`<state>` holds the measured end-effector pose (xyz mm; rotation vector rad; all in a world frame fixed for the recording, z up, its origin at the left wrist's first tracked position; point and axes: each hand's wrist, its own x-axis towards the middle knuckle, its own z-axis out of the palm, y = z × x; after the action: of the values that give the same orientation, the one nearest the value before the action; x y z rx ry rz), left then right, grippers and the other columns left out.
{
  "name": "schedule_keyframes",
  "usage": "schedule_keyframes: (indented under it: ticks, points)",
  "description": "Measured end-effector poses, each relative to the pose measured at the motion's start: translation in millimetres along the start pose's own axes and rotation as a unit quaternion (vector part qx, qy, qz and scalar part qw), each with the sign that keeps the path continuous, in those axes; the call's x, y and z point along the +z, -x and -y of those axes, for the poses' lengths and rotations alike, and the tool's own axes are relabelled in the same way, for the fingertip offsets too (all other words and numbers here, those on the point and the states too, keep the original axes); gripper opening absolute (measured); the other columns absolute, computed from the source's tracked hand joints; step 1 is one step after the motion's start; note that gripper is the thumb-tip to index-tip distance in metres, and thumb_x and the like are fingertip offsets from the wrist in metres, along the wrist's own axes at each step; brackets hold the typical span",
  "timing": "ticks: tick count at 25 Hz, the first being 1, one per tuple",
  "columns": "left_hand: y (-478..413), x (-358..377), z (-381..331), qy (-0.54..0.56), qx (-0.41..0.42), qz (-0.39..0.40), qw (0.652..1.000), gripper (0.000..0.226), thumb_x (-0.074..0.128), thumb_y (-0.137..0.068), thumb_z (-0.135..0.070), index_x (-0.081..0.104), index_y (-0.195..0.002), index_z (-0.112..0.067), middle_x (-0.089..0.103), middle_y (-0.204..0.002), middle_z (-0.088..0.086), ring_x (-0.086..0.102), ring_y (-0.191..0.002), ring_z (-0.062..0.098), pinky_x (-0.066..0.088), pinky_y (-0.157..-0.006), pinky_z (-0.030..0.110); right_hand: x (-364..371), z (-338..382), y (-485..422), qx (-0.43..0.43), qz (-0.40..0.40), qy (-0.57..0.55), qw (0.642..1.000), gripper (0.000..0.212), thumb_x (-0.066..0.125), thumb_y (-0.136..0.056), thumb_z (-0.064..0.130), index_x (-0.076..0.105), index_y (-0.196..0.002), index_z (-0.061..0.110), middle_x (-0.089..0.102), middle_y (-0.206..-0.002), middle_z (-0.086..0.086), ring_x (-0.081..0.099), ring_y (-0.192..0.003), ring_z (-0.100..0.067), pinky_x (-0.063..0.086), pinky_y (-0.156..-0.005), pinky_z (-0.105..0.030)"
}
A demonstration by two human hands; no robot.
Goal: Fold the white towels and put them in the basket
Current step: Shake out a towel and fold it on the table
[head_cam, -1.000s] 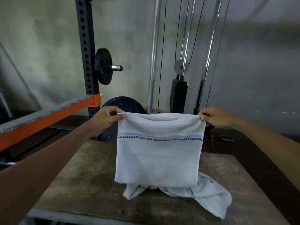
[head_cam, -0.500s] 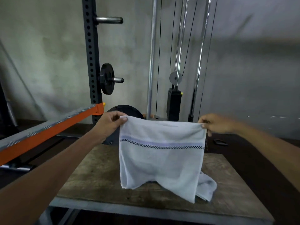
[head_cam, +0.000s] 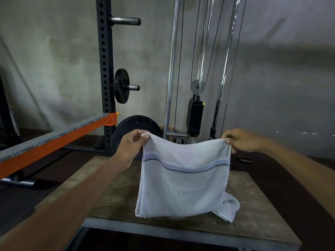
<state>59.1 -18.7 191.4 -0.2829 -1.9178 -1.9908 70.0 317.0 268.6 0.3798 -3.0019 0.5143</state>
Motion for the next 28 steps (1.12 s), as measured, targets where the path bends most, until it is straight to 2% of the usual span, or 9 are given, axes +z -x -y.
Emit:
schedule_keyframes:
  ticks: [4,9,11,13,15,16,18,25,28]
  points:
    - [1,-6,1,0.119,-0.057,-0.038,0.991,0.007,0.063,-0.086,-0.006,0.066,-0.093,-0.007,0.065,-0.086,0.010,0.060,-0.072,0.019,0.050,-0.049,0.019,5,-4,-1,0.004,0.002,0.001,1.000,0.023,0.045,-0.098,0.011,0.057,-0.084,0.024,0.064,-0.064,-0.002,0.059,-0.065,-0.014,0.044,-0.070,-0.032]
    - [-3,-6,-7,0.185,-0.071,-0.081,0.977,0.011,0.066,-0.080,0.003,0.067,-0.087,-0.005,0.066,-0.085,0.010,0.064,-0.078,0.020,0.058,-0.076,0.028,6,-3,0,0.002,0.008,0.016,1.000,0.023,0.045,-0.098,0.012,0.056,-0.083,0.026,0.064,-0.062,0.001,0.060,-0.064,-0.014,0.045,-0.071,-0.034]
    - [-4,-11,-10,0.118,-0.047,-0.058,0.990,0.013,0.069,-0.079,0.001,0.068,-0.088,-0.009,0.067,-0.082,0.007,0.063,-0.077,0.016,0.056,-0.078,0.025,3,-2,2,0.002,0.009,0.020,1.000,0.024,0.045,-0.098,0.012,0.056,-0.082,0.026,0.064,-0.062,0.000,0.060,-0.063,-0.013,0.046,-0.073,-0.034]
    - [-7,-24,-13,-0.105,0.037,0.024,0.993,0.020,0.073,-0.078,-0.005,0.069,-0.093,-0.018,0.066,-0.079,0.000,0.062,-0.073,0.005,0.052,-0.071,0.015,-2,-2,5,0.007,0.011,0.029,1.000,0.023,0.045,-0.098,0.011,0.056,-0.084,0.025,0.064,-0.063,0.000,0.059,-0.064,-0.013,0.046,-0.073,-0.034]
    - [-10,-36,-19,-0.309,0.111,0.130,0.936,0.020,0.077,-0.077,-0.014,0.071,-0.092,-0.025,0.068,-0.080,-0.007,0.063,-0.074,0.002,0.050,-0.072,0.013,-7,-2,10,0.010,0.006,0.024,1.000,0.021,0.044,-0.098,0.010,0.057,-0.086,0.022,0.064,-0.065,-0.003,0.059,-0.065,-0.014,0.045,-0.073,-0.033]
    - [-9,-39,-23,-0.355,0.129,0.166,0.911,0.016,0.078,-0.076,-0.016,0.072,-0.087,-0.027,0.069,-0.080,-0.009,0.064,-0.077,0.004,0.051,-0.074,0.016,-9,-3,12,0.011,0.002,0.018,1.000,0.020,0.045,-0.098,0.010,0.057,-0.087,0.021,0.064,-0.068,-0.005,0.059,-0.066,-0.015,0.045,-0.074,-0.034]
    - [-3,-39,-28,-0.376,0.137,0.198,0.895,0.012,0.078,-0.076,-0.017,0.072,-0.079,-0.026,0.070,-0.081,-0.013,0.065,-0.078,0.004,0.052,-0.073,0.017,-14,-4,17,0.014,-0.003,0.010,1.000,0.019,0.045,-0.098,0.011,0.059,-0.089,0.019,0.065,-0.071,-0.009,0.059,-0.067,-0.016,0.045,-0.076,-0.035]
    - [11,-30,-28,-0.279,0.030,0.201,0.939,0.011,0.071,-0.083,-0.012,0.067,-0.087,-0.003,0.072,-0.085,-0.003,0.067,-0.073,0.000,0.050,-0.062,0.013,-18,-4,26,0.017,0.008,0.055,0.998,0.017,0.044,-0.099,0.012,0.059,-0.093,0.019,0.063,-0.065,-0.001,0.058,-0.067,-0.012,0.039,-0.066,-0.026]
    - [9,-32,-29,-0.286,0.047,0.186,0.939,0.011,0.073,-0.081,-0.012,0.067,-0.088,-0.005,0.071,-0.082,0.002,0.067,-0.073,0.008,0.054,-0.068,0.022,-21,-7,26,0.014,0.003,0.048,0.999,0.018,0.045,-0.098,0.014,0.059,-0.091,0.022,0.064,-0.064,-0.001,0.060,-0.068,-0.014,0.042,-0.071,-0.030]
